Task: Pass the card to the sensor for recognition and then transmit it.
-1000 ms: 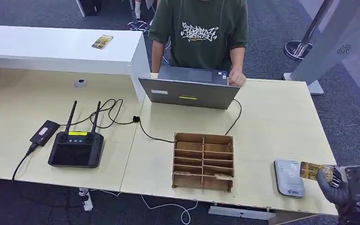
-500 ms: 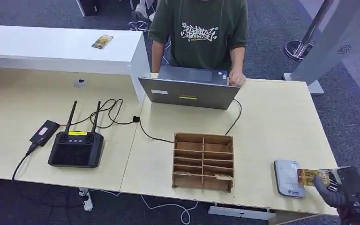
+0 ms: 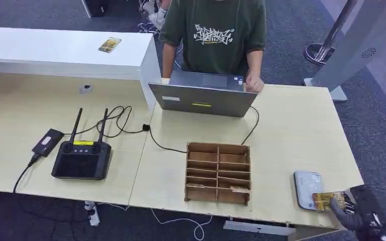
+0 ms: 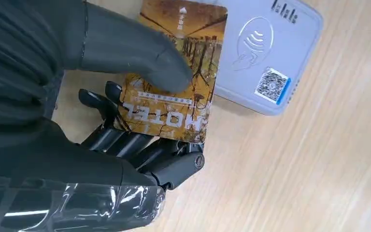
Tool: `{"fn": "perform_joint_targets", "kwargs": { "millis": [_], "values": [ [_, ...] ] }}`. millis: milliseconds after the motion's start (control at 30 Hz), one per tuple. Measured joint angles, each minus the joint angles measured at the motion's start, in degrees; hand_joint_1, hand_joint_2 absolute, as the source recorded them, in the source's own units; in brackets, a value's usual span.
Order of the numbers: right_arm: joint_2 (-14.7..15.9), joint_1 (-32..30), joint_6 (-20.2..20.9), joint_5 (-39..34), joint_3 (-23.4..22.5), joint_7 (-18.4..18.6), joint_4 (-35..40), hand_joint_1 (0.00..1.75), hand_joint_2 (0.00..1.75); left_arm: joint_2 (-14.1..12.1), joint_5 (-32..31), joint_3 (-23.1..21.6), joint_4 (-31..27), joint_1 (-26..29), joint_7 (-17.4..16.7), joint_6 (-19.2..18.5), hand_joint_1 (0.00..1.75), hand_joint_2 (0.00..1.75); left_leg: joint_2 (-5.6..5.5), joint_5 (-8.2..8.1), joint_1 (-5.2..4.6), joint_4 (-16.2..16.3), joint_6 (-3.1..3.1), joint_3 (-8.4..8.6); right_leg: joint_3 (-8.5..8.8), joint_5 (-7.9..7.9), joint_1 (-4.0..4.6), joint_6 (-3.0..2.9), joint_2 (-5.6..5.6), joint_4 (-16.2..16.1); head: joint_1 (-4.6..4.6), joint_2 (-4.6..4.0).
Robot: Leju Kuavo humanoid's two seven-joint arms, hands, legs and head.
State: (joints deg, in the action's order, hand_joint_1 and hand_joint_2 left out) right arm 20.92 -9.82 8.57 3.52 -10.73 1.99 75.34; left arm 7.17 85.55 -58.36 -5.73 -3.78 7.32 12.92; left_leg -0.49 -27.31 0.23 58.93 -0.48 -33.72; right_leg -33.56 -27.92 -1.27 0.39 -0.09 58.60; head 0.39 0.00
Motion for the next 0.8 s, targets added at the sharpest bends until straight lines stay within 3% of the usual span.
{"fn": "perform_joint_targets", "kwargs": {
  "millis": [167,800],
  "values": [
    [0.0,1.54,-0.02,0.28,1.97,0.2,-4.45,1.75,1.75,-0.04,-0.02,0.0,-0.02,0.0,-0.13,0.0,0.0,0.0,0.06,-0.03,0.01,0.0,-0.05,0.04,0.02,0.0,0.01,0.0,0.03,0.0,0.0,0.0],
    [1.24,2.99,0.0,0.59,2.86,0.78,-8.15,1.75,1.75,-0.04,-0.04,-0.13,0.0,0.09,-0.72,0.18,0.0,0.0,0.1,-0.09,0.0,0.01,0.04,0.26,0.28,0.0,0.0,0.02,0.03,-0.05,0.0,0.0]
  ]
}}
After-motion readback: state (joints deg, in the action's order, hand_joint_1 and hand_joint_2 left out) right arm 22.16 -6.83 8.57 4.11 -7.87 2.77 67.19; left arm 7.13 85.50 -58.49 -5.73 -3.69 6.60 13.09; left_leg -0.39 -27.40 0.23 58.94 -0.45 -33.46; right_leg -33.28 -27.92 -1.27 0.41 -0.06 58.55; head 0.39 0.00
